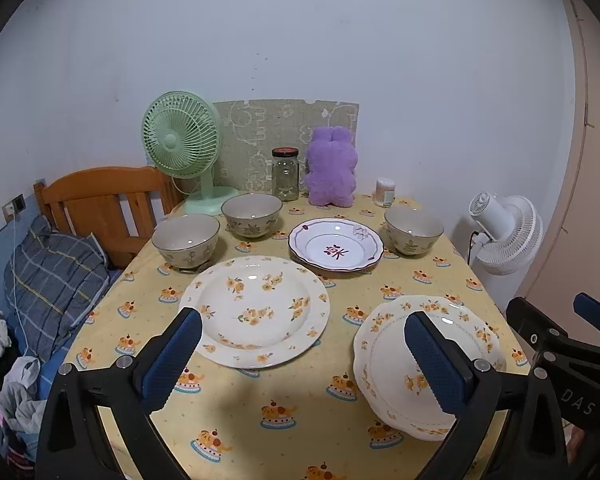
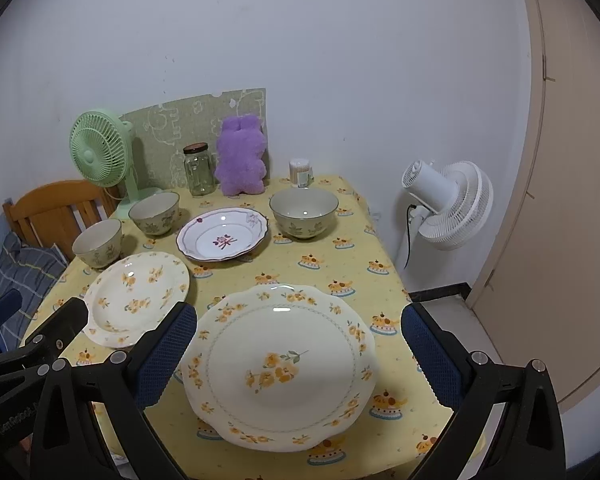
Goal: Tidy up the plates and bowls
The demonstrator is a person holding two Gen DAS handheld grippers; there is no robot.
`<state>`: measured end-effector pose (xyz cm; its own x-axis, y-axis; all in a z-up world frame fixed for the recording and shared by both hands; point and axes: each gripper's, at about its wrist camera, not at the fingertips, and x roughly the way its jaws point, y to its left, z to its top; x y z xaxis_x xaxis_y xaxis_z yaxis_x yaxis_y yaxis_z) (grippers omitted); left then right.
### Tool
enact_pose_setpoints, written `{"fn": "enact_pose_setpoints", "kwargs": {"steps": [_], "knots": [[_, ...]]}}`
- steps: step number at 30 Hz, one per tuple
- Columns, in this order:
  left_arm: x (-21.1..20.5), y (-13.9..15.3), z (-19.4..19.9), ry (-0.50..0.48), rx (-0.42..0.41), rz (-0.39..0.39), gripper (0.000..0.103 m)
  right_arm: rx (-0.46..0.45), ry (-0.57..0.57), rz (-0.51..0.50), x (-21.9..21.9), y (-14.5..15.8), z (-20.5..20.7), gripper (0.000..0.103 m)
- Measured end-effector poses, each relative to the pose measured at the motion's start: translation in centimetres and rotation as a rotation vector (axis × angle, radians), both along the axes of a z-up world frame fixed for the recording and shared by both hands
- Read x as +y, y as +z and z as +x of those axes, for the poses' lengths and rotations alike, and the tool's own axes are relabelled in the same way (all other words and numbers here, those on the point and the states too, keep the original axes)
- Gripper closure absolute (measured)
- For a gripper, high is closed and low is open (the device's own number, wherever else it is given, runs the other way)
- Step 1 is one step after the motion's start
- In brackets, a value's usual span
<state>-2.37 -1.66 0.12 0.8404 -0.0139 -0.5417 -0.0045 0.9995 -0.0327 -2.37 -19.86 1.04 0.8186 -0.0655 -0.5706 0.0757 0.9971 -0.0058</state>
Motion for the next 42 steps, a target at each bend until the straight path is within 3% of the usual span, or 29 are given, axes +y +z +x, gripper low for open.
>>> {"fn": "enact_pose_setpoints", "kwargs": {"steps": [42], "knots": [[1.5,0.5,-0.2,0.011,-0.029,0.01,0.001,-0.036,0.014,-0.013,1.6,0.5,-0.1,0.0]]}}
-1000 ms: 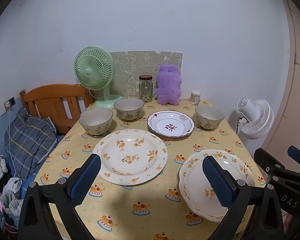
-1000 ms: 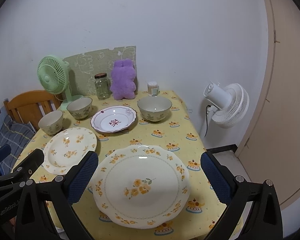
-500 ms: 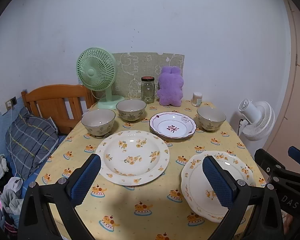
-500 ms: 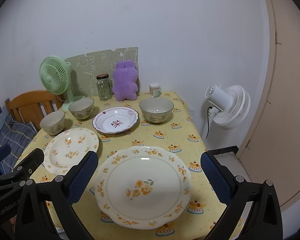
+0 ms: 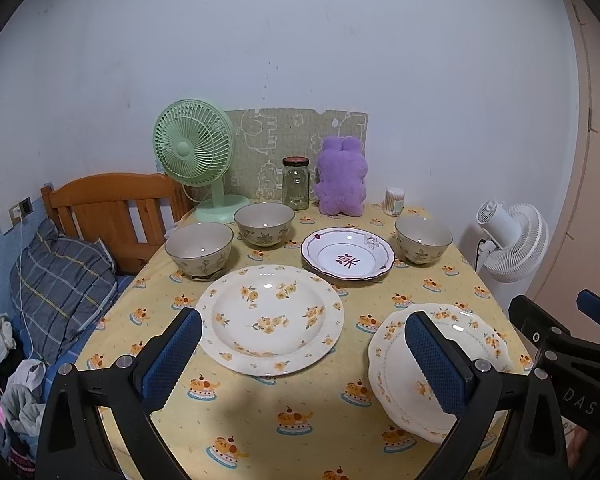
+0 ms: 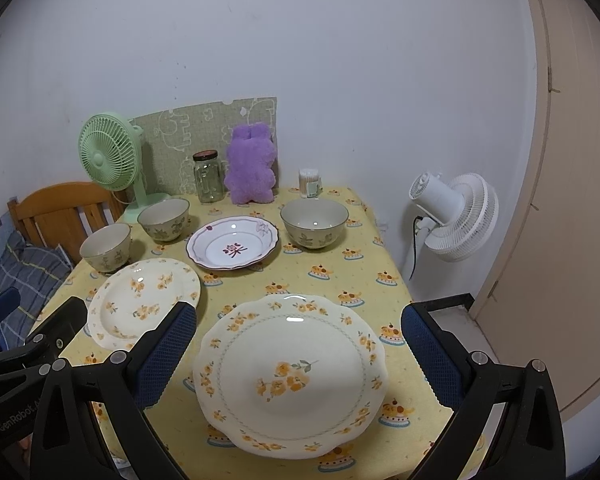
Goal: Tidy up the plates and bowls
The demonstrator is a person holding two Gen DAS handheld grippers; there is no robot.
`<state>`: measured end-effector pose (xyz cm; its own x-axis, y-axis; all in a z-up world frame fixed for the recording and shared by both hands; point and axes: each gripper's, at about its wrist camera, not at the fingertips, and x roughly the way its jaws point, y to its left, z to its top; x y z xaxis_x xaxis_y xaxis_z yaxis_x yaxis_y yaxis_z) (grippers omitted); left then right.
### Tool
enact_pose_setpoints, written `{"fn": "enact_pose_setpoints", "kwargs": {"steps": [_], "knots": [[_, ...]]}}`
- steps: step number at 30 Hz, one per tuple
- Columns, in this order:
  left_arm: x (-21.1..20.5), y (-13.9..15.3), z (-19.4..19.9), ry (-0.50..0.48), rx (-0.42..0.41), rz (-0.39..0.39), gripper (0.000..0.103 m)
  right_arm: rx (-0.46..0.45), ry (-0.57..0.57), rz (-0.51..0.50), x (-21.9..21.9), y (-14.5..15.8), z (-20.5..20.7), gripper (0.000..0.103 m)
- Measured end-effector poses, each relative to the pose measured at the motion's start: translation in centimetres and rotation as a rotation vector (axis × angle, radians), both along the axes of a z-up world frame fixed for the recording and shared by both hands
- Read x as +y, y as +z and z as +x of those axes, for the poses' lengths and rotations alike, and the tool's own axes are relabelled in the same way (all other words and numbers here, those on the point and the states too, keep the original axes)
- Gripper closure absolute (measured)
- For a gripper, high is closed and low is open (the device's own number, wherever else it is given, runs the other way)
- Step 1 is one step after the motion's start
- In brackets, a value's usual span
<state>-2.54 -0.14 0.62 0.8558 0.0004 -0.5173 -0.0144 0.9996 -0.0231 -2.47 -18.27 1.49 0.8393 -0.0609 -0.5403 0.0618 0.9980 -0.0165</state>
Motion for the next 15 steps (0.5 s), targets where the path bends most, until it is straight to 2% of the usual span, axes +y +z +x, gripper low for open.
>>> {"fn": "enact_pose_setpoints", "kwargs": {"steps": [10,13,15], "knots": [[2.3,0.7,1.9,-0.088,0.011,0.037,0.003,0.008,-0.078,0.011,3.0,0.5,0.6,0.002],[2.7,0.5,2.9,-0.133,0.033,0.026,0.006,0.01,-0.132,0.014,3.5,0.5,0.5,0.002],[2.8,0.1,3.5,-0.179,0.064,-0.005,0.011,0.008,-0.161,0.002,3.8,0.4,0.4,0.008]]}}
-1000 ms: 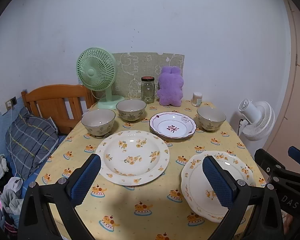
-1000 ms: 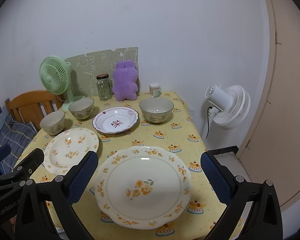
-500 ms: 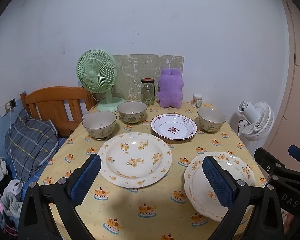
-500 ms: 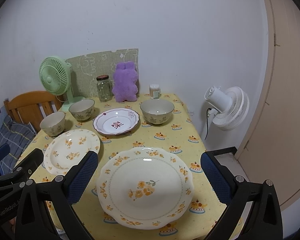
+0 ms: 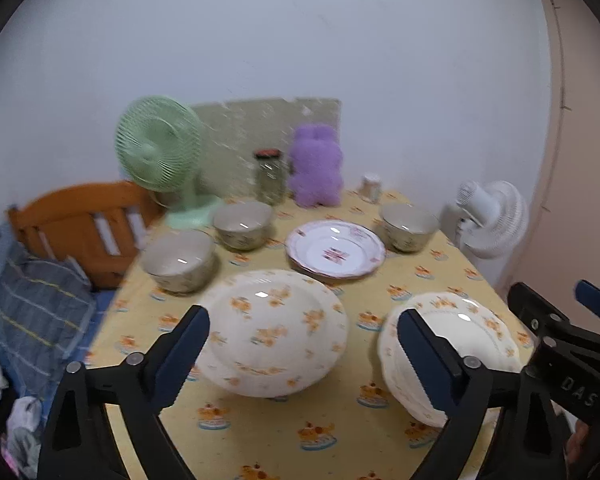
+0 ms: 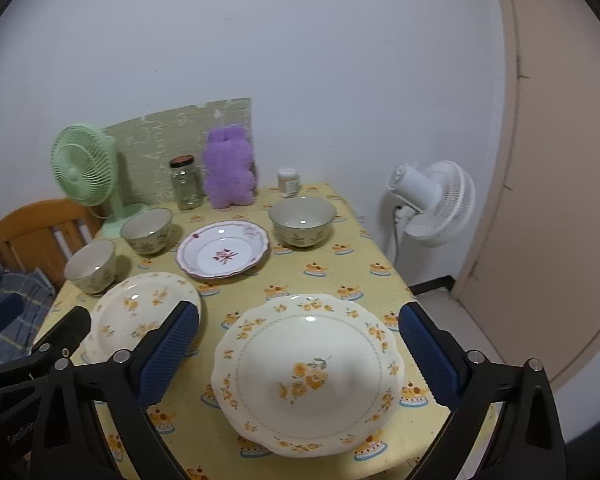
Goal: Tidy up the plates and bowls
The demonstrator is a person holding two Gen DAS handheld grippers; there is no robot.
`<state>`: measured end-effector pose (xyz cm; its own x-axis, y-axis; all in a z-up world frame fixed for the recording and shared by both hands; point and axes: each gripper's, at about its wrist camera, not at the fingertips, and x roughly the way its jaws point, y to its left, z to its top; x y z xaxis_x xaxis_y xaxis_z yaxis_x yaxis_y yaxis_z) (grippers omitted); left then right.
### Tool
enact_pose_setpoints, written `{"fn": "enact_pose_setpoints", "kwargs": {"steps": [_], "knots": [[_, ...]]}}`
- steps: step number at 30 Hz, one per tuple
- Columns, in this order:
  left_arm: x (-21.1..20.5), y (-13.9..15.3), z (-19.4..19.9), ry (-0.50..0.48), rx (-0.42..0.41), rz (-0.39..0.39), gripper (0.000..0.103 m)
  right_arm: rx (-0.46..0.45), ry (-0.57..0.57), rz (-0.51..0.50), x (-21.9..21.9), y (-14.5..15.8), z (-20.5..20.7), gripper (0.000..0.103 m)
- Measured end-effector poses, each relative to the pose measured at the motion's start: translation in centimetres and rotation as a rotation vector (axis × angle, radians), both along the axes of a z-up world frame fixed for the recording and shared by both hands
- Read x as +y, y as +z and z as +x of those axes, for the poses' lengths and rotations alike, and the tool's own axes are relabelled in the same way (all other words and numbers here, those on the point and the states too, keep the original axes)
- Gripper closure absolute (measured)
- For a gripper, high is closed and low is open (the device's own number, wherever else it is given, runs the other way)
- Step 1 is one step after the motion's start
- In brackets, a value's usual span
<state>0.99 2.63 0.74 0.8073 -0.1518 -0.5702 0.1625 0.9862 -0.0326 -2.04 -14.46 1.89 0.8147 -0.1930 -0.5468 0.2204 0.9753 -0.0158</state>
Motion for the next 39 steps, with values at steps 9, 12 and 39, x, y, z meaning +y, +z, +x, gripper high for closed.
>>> {"fn": "enact_pose_setpoints", "kwargs": {"steps": [9,12,39], "knots": [[-2.3,-1.4,2.1,-0.064,0.057,0.0,0.013,0.057,-0.08,-0.024,-1.8,-1.1,1.4,0.009],[-3.5,-1.9,3.1,-0.05,0.074,0.0,0.013,0.067,-0.088,-0.06,-2.9,-1.6,2.1,0.009],[-12.8,-11.4,6.6,0.136,0.392,0.002,0.033,0.362,0.156,0.019,-13.5,-11.1,9.6,0.015]]}}
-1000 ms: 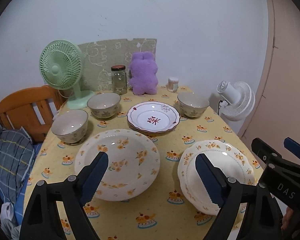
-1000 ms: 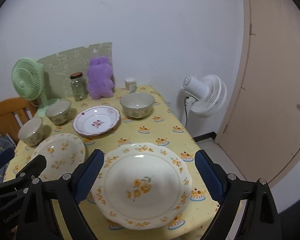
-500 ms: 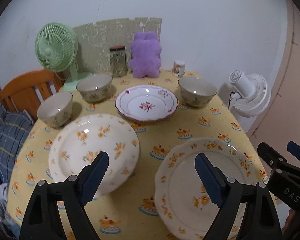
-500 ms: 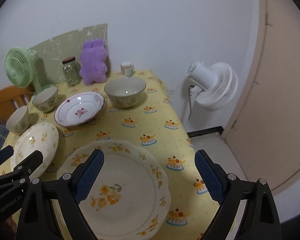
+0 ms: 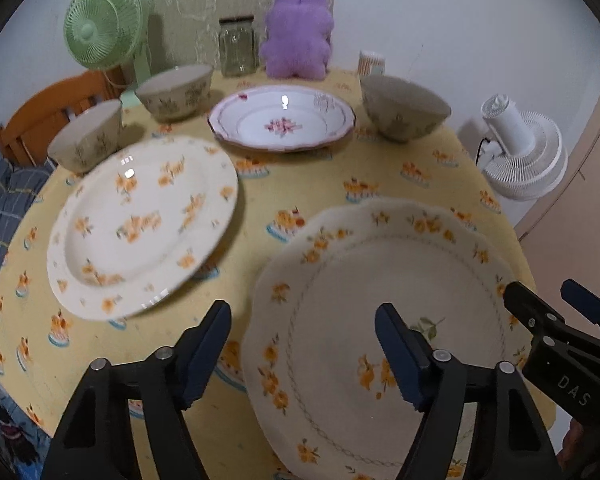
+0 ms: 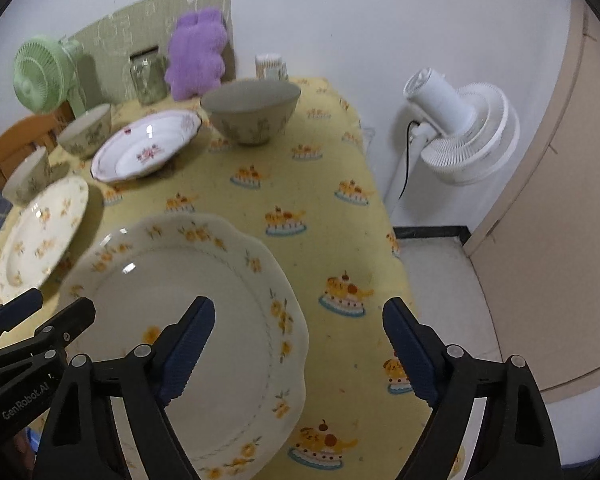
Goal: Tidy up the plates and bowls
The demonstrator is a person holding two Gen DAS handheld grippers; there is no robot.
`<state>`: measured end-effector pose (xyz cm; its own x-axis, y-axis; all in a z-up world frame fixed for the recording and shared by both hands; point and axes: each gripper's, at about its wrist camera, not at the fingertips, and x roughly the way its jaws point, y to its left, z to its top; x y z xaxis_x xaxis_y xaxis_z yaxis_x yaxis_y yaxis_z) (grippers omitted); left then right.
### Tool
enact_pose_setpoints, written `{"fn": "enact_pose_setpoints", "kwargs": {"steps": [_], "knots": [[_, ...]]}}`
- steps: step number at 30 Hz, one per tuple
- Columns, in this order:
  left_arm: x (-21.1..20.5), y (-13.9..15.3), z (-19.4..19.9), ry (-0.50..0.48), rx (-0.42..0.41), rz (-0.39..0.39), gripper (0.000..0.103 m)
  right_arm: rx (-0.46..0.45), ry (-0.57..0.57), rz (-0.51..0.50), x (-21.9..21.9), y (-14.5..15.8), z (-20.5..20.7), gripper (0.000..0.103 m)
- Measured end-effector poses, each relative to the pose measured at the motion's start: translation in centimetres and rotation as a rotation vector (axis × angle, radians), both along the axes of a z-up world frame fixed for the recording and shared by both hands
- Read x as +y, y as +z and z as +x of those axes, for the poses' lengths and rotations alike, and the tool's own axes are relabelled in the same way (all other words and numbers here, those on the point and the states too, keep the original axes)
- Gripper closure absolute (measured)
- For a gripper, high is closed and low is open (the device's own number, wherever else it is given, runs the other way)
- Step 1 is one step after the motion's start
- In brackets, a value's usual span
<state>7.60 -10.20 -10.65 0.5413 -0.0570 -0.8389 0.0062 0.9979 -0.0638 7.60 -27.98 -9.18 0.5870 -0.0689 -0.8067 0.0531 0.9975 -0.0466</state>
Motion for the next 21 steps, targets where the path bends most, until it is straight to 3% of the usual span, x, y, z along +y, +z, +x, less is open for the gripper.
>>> {"fn": "enact_pose_setpoints", "kwargs": {"steps": [4,11,13,15,21], "knots": [[-0.3,-0.7,0.0,0.022,0.015,0.027,0.037,0.054,0.018,0.02,-0.4,-1.5,0.7,0.028],[0.0,-2.0,0.9,0.043,0.074,0.026,0.043,0.118,0.052,0.041,-0.2,-3.0,1.6,0.041],[0.2,-2.4,1.1,0.047,0.09,0.019,0.045,0.134,0.066,0.044,0.1,-3.2,2.0,0.051],[0.1,-2.5,1.4,0.045,0.102,0.02,0.047,0.153,0.081,0.046,0.4,-3.5,2.3,0.055],[0.2,-2.6,1.9,0.02,0.126,0.023,0.049,0.168,0.079,0.043,0.9,-3.3,2.8,0.057]]}}
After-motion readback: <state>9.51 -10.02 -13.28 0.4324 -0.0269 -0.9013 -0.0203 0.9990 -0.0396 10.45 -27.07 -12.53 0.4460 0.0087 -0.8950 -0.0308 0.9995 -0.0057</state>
